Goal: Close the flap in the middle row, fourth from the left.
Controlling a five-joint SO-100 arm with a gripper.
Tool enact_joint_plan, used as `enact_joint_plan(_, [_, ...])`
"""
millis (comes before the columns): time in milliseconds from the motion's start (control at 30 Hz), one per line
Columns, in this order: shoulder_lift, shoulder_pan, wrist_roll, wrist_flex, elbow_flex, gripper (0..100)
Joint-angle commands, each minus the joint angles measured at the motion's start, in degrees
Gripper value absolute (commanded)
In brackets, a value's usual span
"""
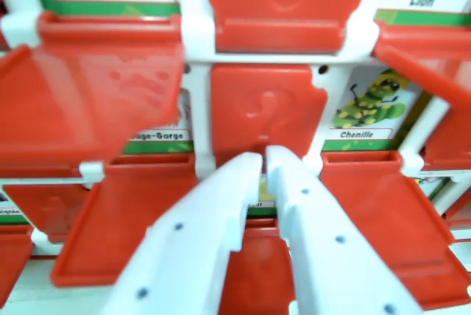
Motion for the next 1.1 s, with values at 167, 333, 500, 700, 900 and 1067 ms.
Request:
enact_joint_plan(167, [19.4,1.0,1.4,13.4,-5.8,0])
enact_joint_plan(333, [26.5,2.0,1.1,17.3,-2.5,0])
enact_joint_plan(500, [30.8,2.3,1.1,21.1,-3.2,0])
enact_joint_plan(700, [35.0,1.9,1.3,27.0,-4.9,0])
enact_joint_plan(900, [37.6,1.8,1.8,31.8,-7.5,0])
enact_joint_plan(1067, [38.4,1.6,1.5,32.9,-9.8,0])
